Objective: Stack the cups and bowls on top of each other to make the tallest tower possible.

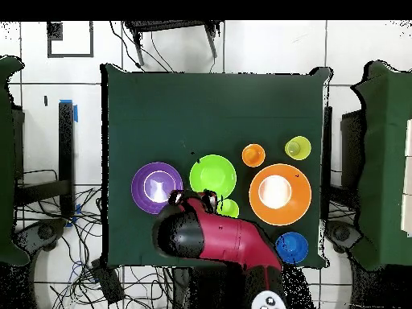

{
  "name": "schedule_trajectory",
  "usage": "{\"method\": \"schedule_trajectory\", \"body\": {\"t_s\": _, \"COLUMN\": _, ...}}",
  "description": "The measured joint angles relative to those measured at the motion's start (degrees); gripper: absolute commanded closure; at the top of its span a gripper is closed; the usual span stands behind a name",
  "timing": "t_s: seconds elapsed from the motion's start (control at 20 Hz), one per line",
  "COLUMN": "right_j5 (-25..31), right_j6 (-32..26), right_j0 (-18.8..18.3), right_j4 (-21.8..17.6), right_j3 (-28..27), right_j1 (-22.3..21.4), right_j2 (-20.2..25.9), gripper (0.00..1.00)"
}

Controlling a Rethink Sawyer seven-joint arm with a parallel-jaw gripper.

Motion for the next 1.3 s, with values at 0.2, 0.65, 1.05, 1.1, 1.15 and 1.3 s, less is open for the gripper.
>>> {"method": "schedule_trajectory", "body": {"t_s": 0.2, "right_j5": -1.0, "right_j6": 0.0, "right_j0": -2.43, "right_j4": -1.78, "right_j3": -1.31, "right_j1": 2.84, "right_j2": 1.39, "gripper": 0.0}}
{"method": "schedule_trajectory", "body": {"t_s": 0.65, "right_j5": -1.0, "right_j6": 0.0, "right_j0": -7.05, "right_j4": -5.92, "right_j3": -5.46, "right_j1": 8.93, "right_j2": 4.35, "gripper": 0.0}}
{"method": "schedule_trajectory", "body": {"t_s": 1.05, "right_j5": -0.99, "right_j6": 0.0, "right_j0": -12.2, "right_j4": -9.29, "right_j3": -9.27, "right_j1": 14.52, "right_j2": 7.85, "gripper": 0.0}}
{"method": "schedule_trajectory", "body": {"t_s": 1.1, "right_j5": -0.99, "right_j6": 0.0, "right_j0": -12.72, "right_j4": -9.66, "right_j3": -9.62, "right_j1": 15.08, "right_j2": 8.18, "gripper": 0.0}}
{"method": "schedule_trajectory", "body": {"t_s": 1.15, "right_j5": -0.99, "right_j6": 0.0, "right_j0": -13.46, "right_j4": -10.23, "right_j3": -10.21, "right_j1": 15.91, "right_j2": 8.62, "gripper": 0.0}}
{"method": "schedule_trajectory", "body": {"t_s": 1.3, "right_j5": -1.0, "right_j6": 0.0, "right_j0": -15.26, "right_j4": -11.62, "right_j3": -11.67, "right_j1": 17.92, "right_j2": 9.65, "gripper": 0.0}}
